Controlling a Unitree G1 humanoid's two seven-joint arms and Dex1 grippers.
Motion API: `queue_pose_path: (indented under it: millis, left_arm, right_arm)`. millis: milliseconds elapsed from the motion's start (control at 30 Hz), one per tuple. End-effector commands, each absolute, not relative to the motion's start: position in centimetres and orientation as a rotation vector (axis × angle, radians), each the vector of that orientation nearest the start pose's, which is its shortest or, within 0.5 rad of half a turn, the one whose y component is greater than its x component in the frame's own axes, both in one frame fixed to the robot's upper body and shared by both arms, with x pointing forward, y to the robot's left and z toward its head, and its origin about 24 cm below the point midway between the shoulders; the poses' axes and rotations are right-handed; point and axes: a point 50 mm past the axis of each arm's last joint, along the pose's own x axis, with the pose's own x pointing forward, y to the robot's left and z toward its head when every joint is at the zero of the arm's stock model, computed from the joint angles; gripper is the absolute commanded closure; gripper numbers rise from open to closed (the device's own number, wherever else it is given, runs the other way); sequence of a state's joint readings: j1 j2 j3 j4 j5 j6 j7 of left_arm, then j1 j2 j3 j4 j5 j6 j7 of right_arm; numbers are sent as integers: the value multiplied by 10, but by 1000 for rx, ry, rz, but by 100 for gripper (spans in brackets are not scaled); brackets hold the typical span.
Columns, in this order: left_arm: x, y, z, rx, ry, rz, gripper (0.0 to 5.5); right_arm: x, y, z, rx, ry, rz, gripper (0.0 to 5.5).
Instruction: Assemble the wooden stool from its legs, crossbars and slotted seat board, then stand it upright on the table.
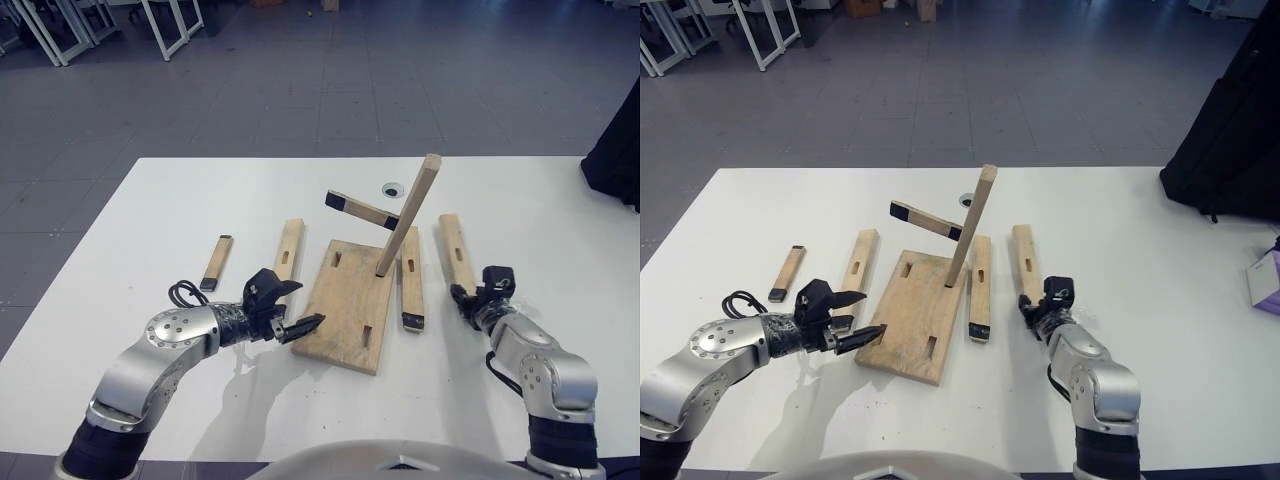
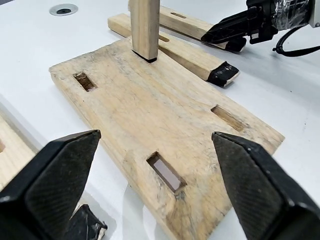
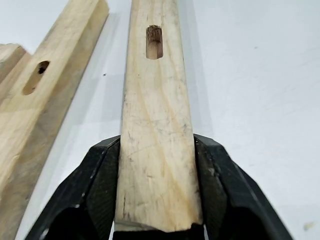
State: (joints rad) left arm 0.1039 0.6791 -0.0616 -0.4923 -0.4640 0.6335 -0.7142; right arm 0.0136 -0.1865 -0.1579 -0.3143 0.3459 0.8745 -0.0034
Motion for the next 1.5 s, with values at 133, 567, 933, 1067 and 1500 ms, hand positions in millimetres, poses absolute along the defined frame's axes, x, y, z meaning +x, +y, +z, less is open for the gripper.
queue_pose_path:
  millis: [133, 567, 933, 1067, 1500]
  left_arm:
    - [214, 178, 79, -1, 286, -880, 135]
    - [185, 167, 126, -647, 63, -1233, 135]
    - [194, 161, 145, -832, 27, -1254, 135]
    - [194, 162, 149, -832, 5, -1260, 135]
    - [192, 162, 150, -815, -13, -1293, 306]
  right_arm:
    - [270, -203, 92, 762, -24, 277, 348]
    - [196, -141, 133, 691, 30, 1329, 348]
    - [185, -122, 109, 562, 165, 1498, 348]
    - [185, -121, 107, 578, 171, 1503, 348]
    - [189, -122, 102, 577, 173, 1498, 348]
